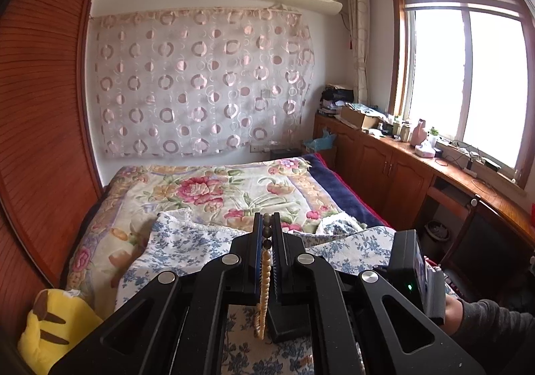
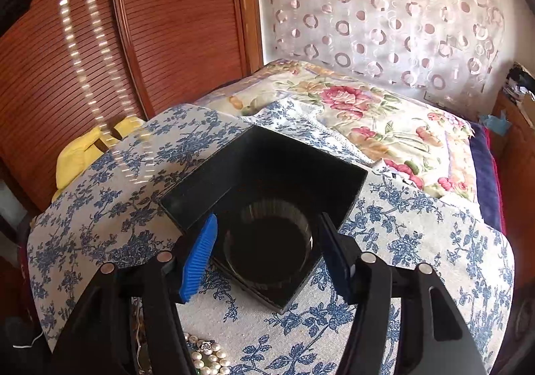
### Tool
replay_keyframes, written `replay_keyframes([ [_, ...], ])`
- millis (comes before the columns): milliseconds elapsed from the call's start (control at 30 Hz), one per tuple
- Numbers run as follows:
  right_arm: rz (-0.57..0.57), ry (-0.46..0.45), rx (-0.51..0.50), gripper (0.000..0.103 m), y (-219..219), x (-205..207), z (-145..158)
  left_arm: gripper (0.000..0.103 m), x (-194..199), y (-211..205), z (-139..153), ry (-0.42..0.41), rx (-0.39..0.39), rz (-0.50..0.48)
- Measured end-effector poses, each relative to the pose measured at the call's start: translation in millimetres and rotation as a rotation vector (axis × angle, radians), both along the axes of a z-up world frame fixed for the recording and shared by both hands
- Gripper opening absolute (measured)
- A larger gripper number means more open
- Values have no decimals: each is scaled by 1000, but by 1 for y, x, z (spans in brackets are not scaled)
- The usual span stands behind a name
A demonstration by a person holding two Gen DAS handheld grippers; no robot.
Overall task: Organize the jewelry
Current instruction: 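Lower the silver bangle into the black box and open the right gripper, then lower the pearl necklace into the black box and open the left gripper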
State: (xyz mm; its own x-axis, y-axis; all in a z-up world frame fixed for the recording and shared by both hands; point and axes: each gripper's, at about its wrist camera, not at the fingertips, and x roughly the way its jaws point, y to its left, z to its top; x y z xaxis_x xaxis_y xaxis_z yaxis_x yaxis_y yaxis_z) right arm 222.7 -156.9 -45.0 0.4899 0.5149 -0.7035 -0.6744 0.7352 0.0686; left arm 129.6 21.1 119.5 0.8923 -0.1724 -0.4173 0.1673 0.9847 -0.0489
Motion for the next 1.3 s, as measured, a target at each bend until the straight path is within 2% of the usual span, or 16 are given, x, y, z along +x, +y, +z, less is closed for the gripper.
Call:
replay_keyframes([
  [167,-14,-13,15,67,-11,1,5,4,22,-9,-1,8,-4,-14],
  [433,-97,-14,58,69,-59,-3,9,4,51,-33,-7,25,19,-62],
  [633,-151,-12,56,69,-82,-7,6,4,69,-41,-23,60,39,-69],
  [700,-165,-10,57,69,-87,-9,5,11,73,-40,-28,75,31,-70],
  [733,-172,-8,58,69,-89,-10,4,16,72,-38,-30,78,25,-69],
  [1033,-172,-17,59,69,-86,-38,4,17,44,-33,-36,85,31,-81],
  [1300,-140,-13,58,69,-74,-81,0,19,-1,-25,-65,132,57,-87],
])
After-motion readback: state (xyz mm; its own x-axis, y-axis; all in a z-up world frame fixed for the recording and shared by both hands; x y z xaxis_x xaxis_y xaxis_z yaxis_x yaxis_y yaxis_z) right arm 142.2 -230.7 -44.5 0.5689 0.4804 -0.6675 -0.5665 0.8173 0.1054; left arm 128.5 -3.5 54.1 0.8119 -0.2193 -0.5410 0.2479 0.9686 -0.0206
